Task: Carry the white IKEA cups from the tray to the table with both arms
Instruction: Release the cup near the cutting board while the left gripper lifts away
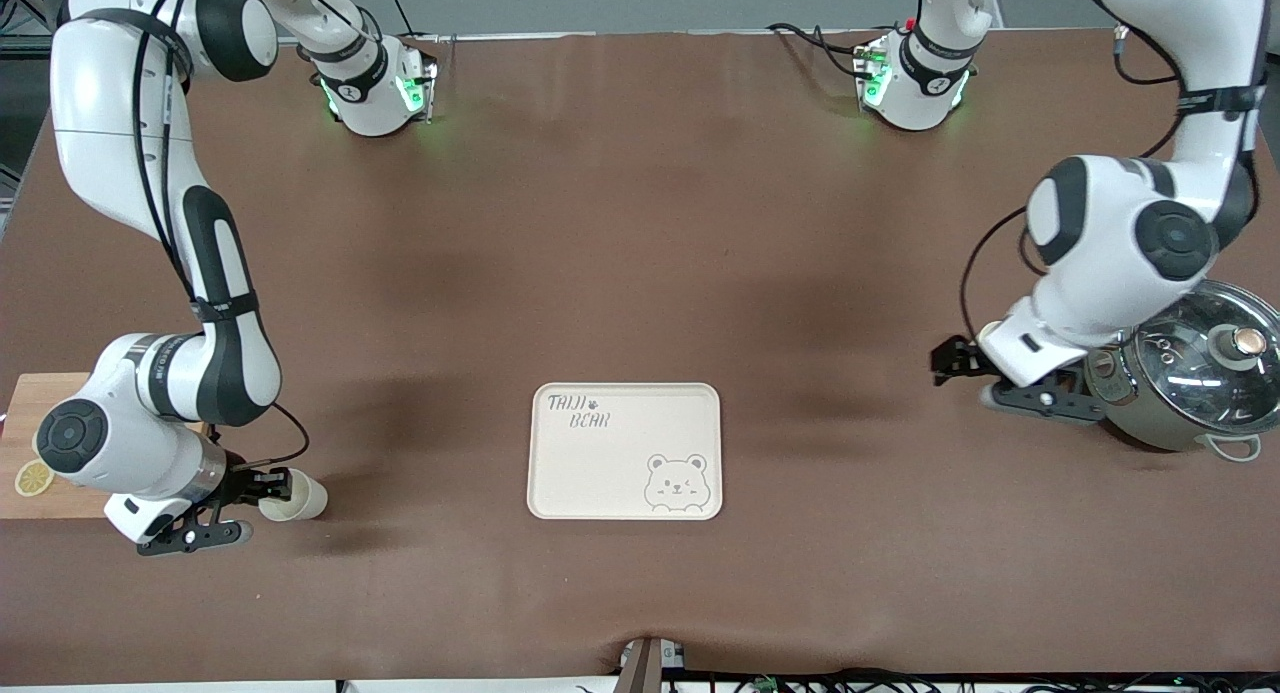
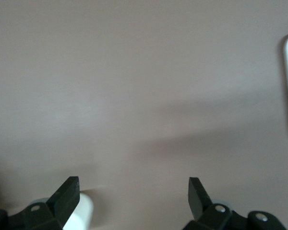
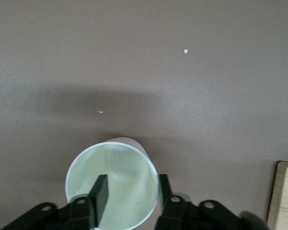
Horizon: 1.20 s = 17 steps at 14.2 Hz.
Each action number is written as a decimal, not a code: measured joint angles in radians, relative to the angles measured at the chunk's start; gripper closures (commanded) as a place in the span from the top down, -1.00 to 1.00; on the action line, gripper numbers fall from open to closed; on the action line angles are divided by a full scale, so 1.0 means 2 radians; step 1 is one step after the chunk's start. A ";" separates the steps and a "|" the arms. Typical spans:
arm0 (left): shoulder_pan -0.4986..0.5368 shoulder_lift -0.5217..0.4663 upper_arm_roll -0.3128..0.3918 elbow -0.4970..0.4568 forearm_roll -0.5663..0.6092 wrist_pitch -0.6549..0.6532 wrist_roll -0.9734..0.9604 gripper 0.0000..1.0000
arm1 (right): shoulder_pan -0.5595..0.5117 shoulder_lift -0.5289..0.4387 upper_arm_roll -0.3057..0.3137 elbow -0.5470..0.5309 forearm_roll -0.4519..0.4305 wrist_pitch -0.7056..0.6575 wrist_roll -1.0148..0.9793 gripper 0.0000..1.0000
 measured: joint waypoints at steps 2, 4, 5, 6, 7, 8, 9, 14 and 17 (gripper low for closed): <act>-0.030 0.002 0.000 0.023 0.000 -0.021 -0.059 1.00 | 0.000 0.000 0.000 0.001 0.000 0.001 0.000 1.00; -0.047 0.001 0.000 0.078 0.007 -0.105 -0.084 1.00 | -0.002 -0.003 0.000 0.005 0.000 0.001 0.000 1.00; -0.049 -0.001 0.000 0.113 0.016 -0.153 -0.088 1.00 | -0.004 -0.007 -0.001 0.007 0.000 0.001 0.000 1.00; -0.049 -0.003 0.000 0.149 0.020 -0.198 -0.089 1.00 | -0.006 -0.012 -0.001 0.010 0.000 -0.002 0.000 1.00; -0.047 -0.009 0.002 0.180 0.023 -0.235 -0.089 1.00 | -0.007 -0.021 -0.001 0.012 0.000 -0.014 0.001 1.00; -0.044 -0.017 0.003 0.200 0.025 -0.263 -0.088 1.00 | -0.009 -0.031 -0.001 0.014 0.000 -0.029 0.004 1.00; -0.039 -0.027 0.004 0.211 0.025 -0.284 -0.087 1.00 | -0.011 -0.044 -0.002 0.015 0.000 -0.043 0.015 1.00; -0.004 -0.092 0.004 0.219 0.026 -0.368 -0.031 1.00 | -0.013 -0.136 -0.002 0.019 0.000 -0.152 0.052 1.00; -0.001 -0.116 0.003 0.219 0.026 -0.376 -0.026 1.00 | -0.013 -0.183 -0.002 0.018 0.000 -0.203 0.058 1.00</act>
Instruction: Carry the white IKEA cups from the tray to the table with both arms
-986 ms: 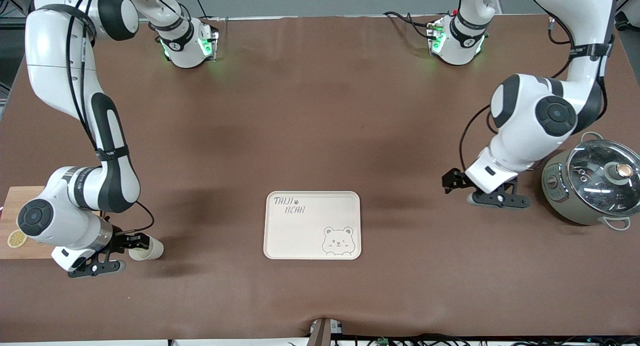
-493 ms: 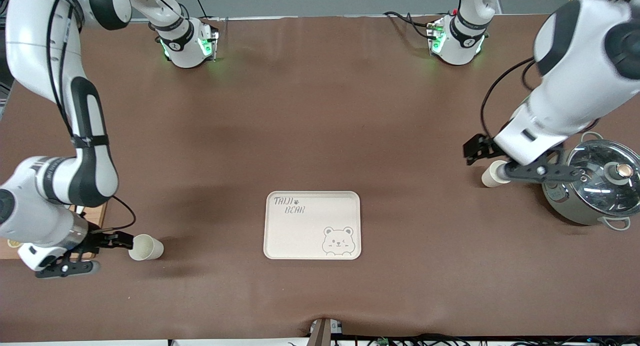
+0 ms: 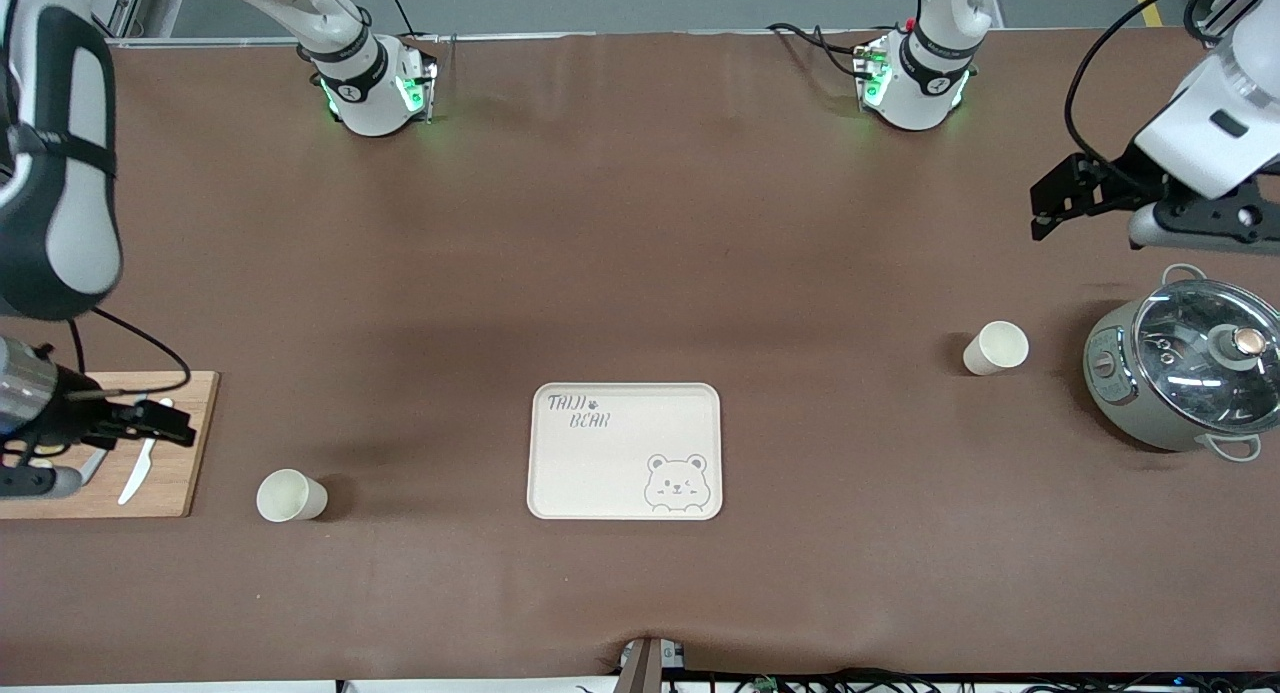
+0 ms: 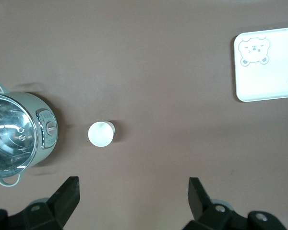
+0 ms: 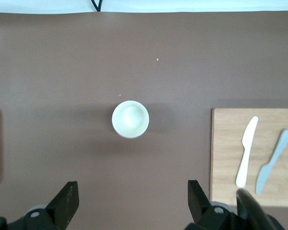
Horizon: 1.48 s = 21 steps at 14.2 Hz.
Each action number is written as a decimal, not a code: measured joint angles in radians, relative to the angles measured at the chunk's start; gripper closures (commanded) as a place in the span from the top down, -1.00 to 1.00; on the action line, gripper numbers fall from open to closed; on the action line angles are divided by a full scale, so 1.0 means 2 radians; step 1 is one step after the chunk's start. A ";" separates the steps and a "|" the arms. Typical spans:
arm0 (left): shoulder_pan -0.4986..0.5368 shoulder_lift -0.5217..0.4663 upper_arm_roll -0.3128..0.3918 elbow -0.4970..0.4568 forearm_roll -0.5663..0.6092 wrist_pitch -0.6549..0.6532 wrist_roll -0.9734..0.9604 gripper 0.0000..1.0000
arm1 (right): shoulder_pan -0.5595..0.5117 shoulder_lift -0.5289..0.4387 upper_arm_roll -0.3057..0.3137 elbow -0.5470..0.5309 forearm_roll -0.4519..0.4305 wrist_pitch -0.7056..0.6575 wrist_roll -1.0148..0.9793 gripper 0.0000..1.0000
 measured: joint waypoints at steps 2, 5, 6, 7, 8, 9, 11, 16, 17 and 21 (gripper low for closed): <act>-0.001 -0.004 -0.004 0.000 0.000 0.000 0.001 1.00 | 0.000 -0.030 0.000 -0.004 0.000 -0.025 0.009 1.00; -0.004 -0.004 -0.008 -0.001 0.000 0.000 0.001 1.00 | 0.000 -0.079 0.000 -0.030 0.000 -0.033 0.012 1.00; -0.004 -0.004 -0.008 -0.001 0.000 0.000 0.001 1.00 | 0.000 -0.095 0.000 -0.040 0.000 -0.035 0.013 1.00; -0.003 -0.004 -0.008 -0.001 0.000 -0.001 0.001 1.00 | 0.000 -0.111 0.000 -0.048 0.000 -0.040 0.013 1.00; -0.003 -0.004 -0.008 -0.001 0.000 -0.006 0.001 1.00 | 0.000 -0.125 0.000 -0.054 0.000 -0.046 0.013 1.00; -0.003 -0.004 -0.008 -0.001 0.000 -0.011 0.002 1.00 | 0.000 -0.139 0.000 -0.058 0.000 -0.054 0.013 1.00; -0.003 -0.004 -0.008 -0.001 0.000 -0.016 0.003 1.00 | 0.000 -0.161 0.000 -0.060 0.000 -0.069 0.013 1.00; -0.003 -0.004 -0.008 -0.001 0.000 -0.017 0.004 1.00 | 0.000 -0.198 0.000 -0.067 -0.001 -0.093 0.014 1.00; -0.003 -0.004 -0.008 -0.001 0.000 -0.017 0.005 1.00 | 0.000 -0.202 0.000 -0.068 -0.001 -0.097 0.014 1.00; -0.004 -0.004 -0.008 -0.003 0.000 -0.017 0.005 1.00 | 0.000 -0.214 0.000 -0.069 -0.004 -0.120 0.019 1.00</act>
